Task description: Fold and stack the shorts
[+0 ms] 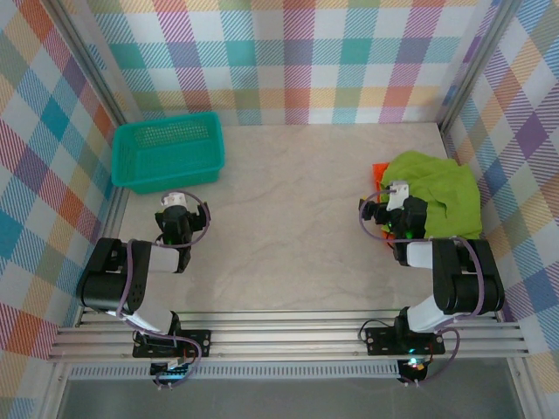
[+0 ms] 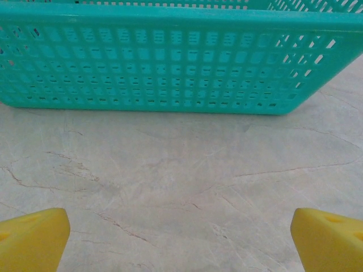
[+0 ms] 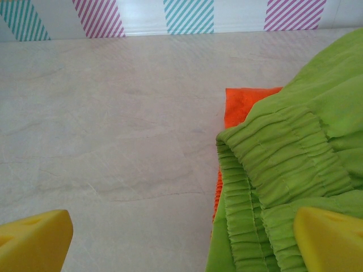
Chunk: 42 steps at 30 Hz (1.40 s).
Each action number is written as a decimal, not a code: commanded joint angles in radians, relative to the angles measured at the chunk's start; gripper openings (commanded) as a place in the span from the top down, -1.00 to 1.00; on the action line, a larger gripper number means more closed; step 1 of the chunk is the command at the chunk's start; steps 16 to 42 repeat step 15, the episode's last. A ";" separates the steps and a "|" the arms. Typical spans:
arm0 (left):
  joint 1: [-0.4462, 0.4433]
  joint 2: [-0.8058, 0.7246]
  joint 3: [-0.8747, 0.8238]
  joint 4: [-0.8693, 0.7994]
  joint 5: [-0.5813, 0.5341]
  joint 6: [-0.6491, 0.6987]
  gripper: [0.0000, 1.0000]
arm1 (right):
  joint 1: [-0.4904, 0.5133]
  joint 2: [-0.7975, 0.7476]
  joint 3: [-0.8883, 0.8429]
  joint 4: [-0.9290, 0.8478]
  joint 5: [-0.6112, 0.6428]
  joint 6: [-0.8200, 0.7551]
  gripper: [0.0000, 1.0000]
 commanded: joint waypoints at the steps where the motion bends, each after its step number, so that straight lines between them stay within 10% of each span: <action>1: -0.006 0.007 0.017 0.000 -0.009 0.017 -1.00 | -0.005 0.017 0.002 -0.016 0.010 0.022 -0.99; 42: -0.006 0.005 0.016 0.001 -0.009 0.018 -1.00 | -0.005 0.018 0.002 -0.016 0.010 0.023 -0.99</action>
